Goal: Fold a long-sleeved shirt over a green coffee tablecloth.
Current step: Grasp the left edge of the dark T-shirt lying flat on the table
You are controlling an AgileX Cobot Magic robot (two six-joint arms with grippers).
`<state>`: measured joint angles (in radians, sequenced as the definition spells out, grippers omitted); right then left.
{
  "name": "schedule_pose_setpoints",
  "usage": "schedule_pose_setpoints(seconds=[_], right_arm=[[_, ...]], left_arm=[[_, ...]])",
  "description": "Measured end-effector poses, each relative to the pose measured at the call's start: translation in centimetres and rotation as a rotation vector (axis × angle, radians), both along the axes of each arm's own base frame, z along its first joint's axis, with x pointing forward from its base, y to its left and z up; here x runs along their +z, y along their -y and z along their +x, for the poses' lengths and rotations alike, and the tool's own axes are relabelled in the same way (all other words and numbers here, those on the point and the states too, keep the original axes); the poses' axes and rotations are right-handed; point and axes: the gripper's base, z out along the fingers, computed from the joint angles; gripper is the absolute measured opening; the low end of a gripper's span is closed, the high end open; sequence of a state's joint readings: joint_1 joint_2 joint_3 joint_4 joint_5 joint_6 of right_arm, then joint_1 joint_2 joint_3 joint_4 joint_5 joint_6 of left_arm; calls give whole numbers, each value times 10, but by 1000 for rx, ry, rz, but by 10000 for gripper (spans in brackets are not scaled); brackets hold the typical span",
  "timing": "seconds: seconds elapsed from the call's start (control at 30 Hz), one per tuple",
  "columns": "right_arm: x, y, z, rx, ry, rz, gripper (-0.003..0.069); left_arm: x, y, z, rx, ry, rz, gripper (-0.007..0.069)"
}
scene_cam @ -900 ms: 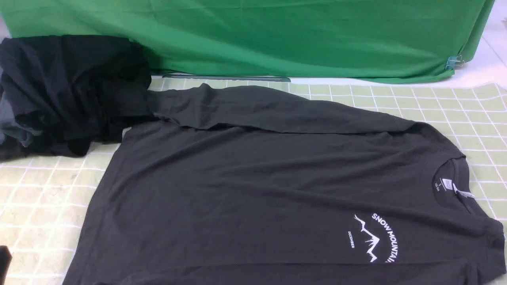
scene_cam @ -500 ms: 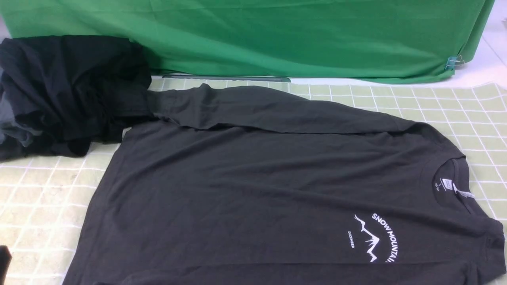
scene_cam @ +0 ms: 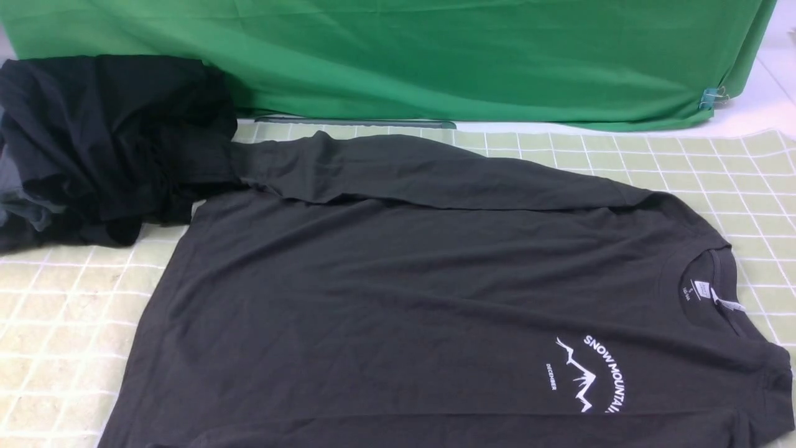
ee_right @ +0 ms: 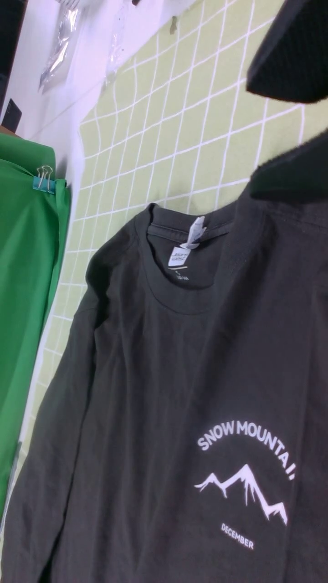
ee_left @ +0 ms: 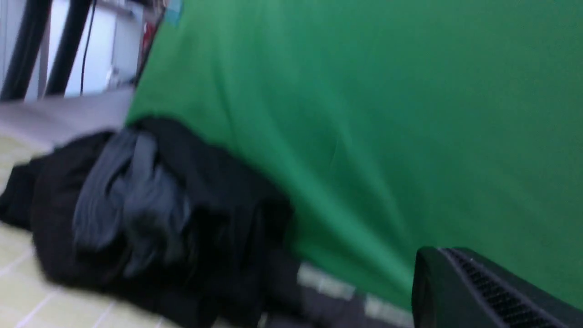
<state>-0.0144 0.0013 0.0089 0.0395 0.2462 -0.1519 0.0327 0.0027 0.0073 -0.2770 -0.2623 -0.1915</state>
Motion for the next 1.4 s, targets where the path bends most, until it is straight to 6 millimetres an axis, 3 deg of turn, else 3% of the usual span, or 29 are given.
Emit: schedule_pose_setpoints(seconds=[0.13, 0.17, 0.27, 0.37, 0.4, 0.43, 0.53, 0.63, 0.77, 0.83, 1.0, 1.03, 1.1, 1.27, 1.4], right_arm=[[0, 0, 0, 0, 2, 0, 242], [0, 0, 0, 0, 2, 0, 242], [0, 0, 0, 0, 4, -3, 242], [7, 0, 1, -8, 78, 82, 242], [7, 0, 1, -9, 78, 96, 242], [14, 0, 1, -18, 151, 221, 242], [26, 1, 1, -30, 283, 490, 242], [34, 3, -1, -21, 371, 706, 242], [37, 4, -1, -14, 406, 772, 242], [39, 4, -2, -9, 428, 792, 242], [39, 3, -2, -4, 393, 822, 193], [46, 0, -1, 8, 308, 803, 103], [62, -6, -1, 48, 189, 716, 36], [106, -20, 12, 180, -85, 467, 8], [123, -33, 32, 271, -265, 329, 8]], left_arm=[[19, -5, -9, 4, 234, -123, 3], [19, -5, -9, 2, 236, -128, 3], [48, -2, -11, -56, 205, -181, 3], [88, 5, -1, -105, 1, -134, 3], [91, 6, 1, -107, -20, -127, 3], [114, 9, 18, -127, -219, -93, 3], [123, 13, 48, -167, -583, 11, 3], [114, 16, 90, -235, -933, 103, 3], [74, 17, 133, -328, -1250, 177, 3], [44, 17, 154, -369, -1400, 187, 0], [7, 36, 164, -450, -1563, 262, -8], [-4, 47, 163, -474, -1609, 306, -7], [-15, 63, 160, -484, -1663, 371, -8], [-25, 76, 157, -432, -1706, 444, 0], [-26, 74, 159, -406, -1696, 484, 68]])
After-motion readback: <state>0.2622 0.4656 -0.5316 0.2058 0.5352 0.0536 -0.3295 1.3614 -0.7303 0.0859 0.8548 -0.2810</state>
